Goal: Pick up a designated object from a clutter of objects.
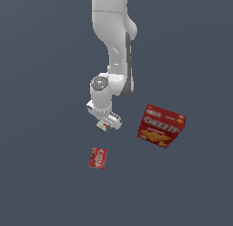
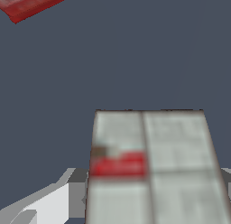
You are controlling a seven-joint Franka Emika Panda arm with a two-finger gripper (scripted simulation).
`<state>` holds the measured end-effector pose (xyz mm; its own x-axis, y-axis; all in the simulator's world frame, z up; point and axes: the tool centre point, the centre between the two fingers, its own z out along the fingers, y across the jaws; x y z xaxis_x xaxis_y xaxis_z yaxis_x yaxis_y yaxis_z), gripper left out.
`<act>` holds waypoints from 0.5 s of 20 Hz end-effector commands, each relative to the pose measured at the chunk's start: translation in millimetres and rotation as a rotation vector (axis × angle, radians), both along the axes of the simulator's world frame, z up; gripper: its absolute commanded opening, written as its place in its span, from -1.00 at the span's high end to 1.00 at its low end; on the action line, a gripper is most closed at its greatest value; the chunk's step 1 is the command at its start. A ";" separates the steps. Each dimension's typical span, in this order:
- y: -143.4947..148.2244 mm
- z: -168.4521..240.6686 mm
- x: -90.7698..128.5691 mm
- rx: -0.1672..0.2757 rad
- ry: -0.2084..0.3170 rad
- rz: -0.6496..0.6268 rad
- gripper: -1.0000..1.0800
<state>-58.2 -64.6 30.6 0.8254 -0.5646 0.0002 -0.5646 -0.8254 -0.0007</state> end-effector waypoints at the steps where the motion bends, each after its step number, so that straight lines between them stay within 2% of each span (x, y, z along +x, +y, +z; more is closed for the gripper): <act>1: -0.1 -0.1 0.0 0.000 0.000 0.000 1.00; 10: 6.5 19.3 8.1 0.000 0.000 0.000 1.00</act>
<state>-52.6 -60.0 44.3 0.8251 -0.5649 -0.0005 -0.5649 -0.8251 -0.0001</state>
